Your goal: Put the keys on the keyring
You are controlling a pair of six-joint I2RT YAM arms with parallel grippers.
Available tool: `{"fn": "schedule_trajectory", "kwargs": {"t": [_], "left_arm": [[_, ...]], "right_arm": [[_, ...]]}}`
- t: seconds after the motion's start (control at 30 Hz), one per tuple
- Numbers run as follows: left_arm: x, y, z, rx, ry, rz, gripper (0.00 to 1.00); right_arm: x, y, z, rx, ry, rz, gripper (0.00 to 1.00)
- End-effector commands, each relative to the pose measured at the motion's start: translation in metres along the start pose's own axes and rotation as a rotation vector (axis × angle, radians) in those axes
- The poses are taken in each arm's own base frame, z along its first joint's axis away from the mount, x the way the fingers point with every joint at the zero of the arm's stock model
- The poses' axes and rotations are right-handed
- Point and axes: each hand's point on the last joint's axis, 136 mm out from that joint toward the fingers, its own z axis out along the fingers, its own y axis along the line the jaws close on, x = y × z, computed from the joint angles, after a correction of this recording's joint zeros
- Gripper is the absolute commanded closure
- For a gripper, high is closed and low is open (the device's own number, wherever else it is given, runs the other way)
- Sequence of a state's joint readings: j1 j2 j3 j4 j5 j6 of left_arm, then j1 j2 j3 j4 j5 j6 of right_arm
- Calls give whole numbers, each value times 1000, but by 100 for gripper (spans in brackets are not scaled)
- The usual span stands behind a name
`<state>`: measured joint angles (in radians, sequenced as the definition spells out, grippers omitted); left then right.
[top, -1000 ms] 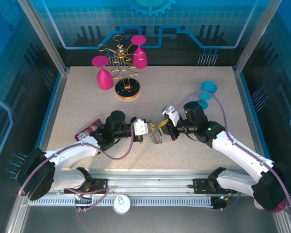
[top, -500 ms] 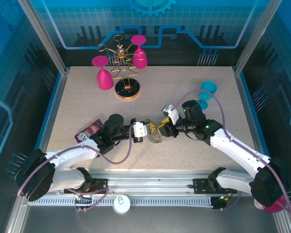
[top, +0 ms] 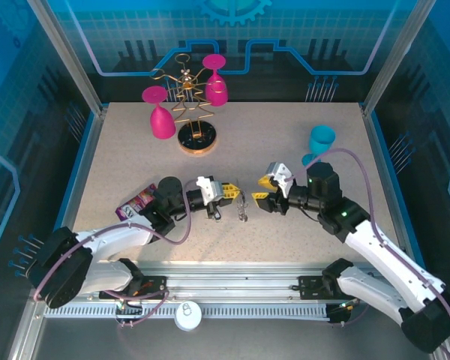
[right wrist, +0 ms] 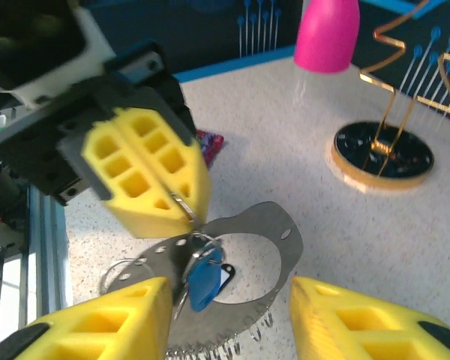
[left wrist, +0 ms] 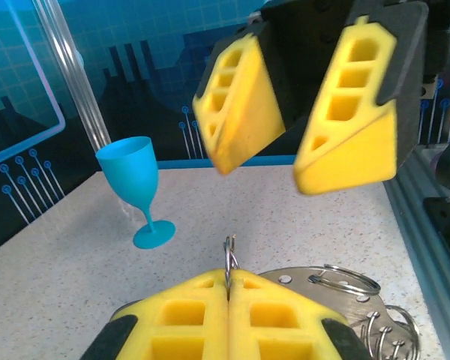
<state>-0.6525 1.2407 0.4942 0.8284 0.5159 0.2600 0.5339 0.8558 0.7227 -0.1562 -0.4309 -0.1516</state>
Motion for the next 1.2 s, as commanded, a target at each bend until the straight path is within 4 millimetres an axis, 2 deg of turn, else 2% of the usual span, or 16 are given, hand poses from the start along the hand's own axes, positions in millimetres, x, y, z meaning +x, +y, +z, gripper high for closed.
{"fn": "schedule_trajectory", "kwargs": {"t": [0.0, 0.13, 0.3, 0.6, 0.83, 1.17], "left_arm": [[-22, -17, -2, 120, -107, -29, 100], [-21, -22, -1, 160, -119, -22, 100], [-20, -28, -2, 195, -123, -17, 100], [-21, -32, -3, 224, -128, -12, 100], [-24, -34, -3, 231, -134, -5, 100], [-32, -34, -3, 244, -150, 8, 100]], "right_arm": [[-13, 10, 0, -59, -89, -156, 60], [-18, 22, 3, -148, -103, -169, 67], [-8, 28, 9, -185, -58, -191, 74], [6, 36, 7, -208, -18, -215, 79], [5, 38, 10, -227, -17, -213, 100], [5, 46, 25, -275, -6, -170, 98]]}}
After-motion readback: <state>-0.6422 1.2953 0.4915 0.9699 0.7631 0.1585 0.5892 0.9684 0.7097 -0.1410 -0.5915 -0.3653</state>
